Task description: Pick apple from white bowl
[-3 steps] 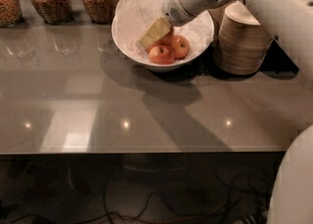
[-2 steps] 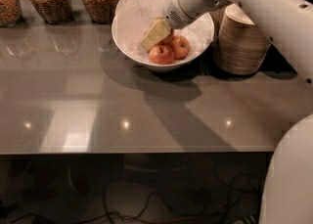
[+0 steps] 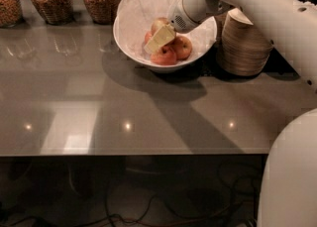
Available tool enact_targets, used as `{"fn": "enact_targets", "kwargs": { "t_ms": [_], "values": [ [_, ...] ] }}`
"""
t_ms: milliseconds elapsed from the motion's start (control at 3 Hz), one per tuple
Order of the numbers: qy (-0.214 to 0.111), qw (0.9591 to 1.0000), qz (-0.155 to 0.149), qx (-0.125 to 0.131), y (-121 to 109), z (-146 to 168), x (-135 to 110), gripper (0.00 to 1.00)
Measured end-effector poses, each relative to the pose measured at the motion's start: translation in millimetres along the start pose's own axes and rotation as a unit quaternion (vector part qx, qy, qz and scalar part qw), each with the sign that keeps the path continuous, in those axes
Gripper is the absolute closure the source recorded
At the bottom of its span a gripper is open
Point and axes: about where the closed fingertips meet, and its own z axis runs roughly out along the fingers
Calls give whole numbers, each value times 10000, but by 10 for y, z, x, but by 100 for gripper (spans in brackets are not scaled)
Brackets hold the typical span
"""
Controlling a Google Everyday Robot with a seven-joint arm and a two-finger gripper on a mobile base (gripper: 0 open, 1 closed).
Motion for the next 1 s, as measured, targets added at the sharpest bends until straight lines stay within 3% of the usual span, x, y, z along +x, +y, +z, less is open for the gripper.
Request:
{"fn": "enact_targets", "kwargs": {
  "t_ms": [1000],
  "values": [
    [-135,9997,85,174,-54,-317,83,89]
  ]
}}
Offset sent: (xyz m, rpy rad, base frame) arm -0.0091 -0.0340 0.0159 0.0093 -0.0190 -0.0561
